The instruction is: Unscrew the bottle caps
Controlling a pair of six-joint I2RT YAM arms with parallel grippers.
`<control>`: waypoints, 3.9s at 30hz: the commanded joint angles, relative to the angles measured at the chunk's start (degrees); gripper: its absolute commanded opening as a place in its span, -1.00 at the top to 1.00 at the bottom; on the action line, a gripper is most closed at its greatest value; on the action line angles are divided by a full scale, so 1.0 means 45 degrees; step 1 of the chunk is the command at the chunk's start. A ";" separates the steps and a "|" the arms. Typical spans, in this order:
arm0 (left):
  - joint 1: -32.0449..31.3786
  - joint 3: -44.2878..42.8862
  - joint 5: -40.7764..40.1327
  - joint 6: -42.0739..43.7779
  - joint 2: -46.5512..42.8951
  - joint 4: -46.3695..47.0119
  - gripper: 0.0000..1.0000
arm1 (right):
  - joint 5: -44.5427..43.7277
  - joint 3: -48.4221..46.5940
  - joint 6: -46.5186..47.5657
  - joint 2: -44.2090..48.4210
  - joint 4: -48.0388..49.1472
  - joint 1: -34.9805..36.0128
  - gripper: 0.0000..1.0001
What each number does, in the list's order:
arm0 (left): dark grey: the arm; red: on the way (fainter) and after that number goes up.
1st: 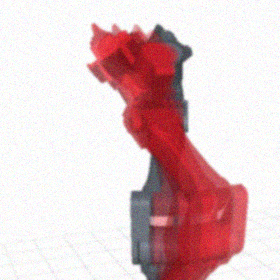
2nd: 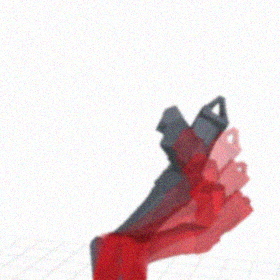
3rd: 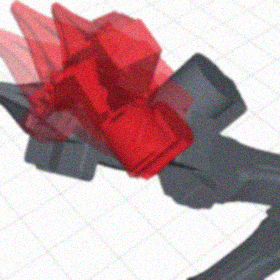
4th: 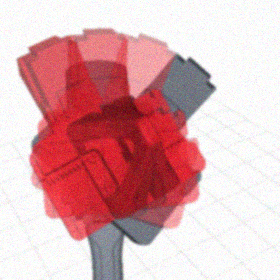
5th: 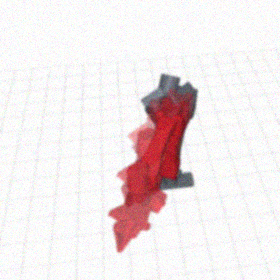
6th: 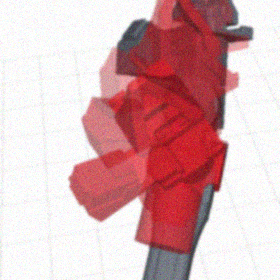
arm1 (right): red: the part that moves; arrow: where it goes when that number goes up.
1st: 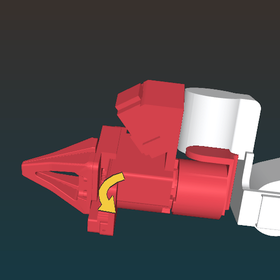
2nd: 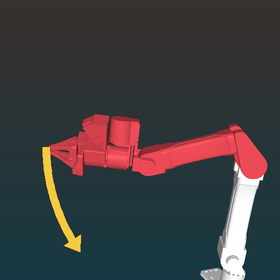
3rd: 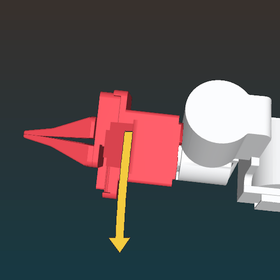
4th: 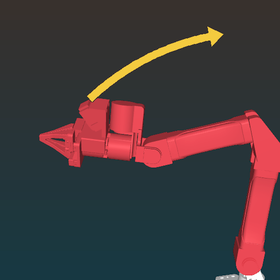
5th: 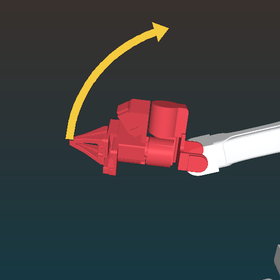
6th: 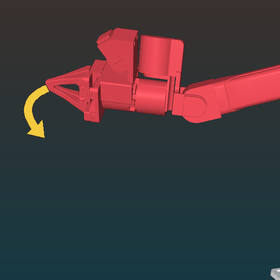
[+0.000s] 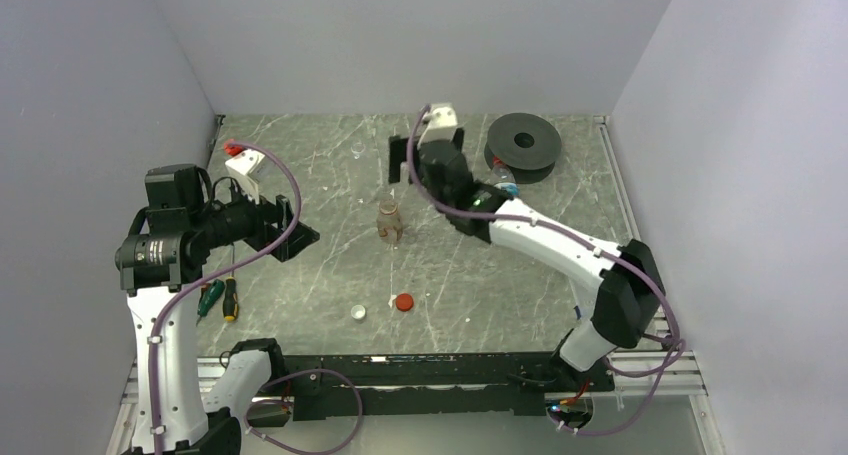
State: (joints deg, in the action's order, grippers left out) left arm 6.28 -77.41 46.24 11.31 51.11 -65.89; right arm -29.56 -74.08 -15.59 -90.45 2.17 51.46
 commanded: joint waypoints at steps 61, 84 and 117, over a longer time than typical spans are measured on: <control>-0.0001 0.1507 0.2594 0.9741 -0.3670 0.4323 -0.99 | 0.8745 -0.3436 -0.2819 0.2160 -0.5674 -0.2687 0.47; 0.0028 0.5515 0.3411 2.0624 -0.6124 1.0166 -0.99 | 1.7553 -0.3320 -1.0907 0.0417 0.1281 -0.0118 0.45; 0.0027 0.6935 0.3160 2.0010 -0.6531 1.3610 -0.80 | 1.7650 -0.3433 -1.1491 -0.1070 0.1345 0.1123 0.63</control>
State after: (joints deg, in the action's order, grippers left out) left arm 6.46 -44.56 58.57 98.48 23.14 -3.46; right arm 49.80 -87.64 -67.92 -94.35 11.77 55.96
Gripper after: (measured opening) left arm 0.965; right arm 0.491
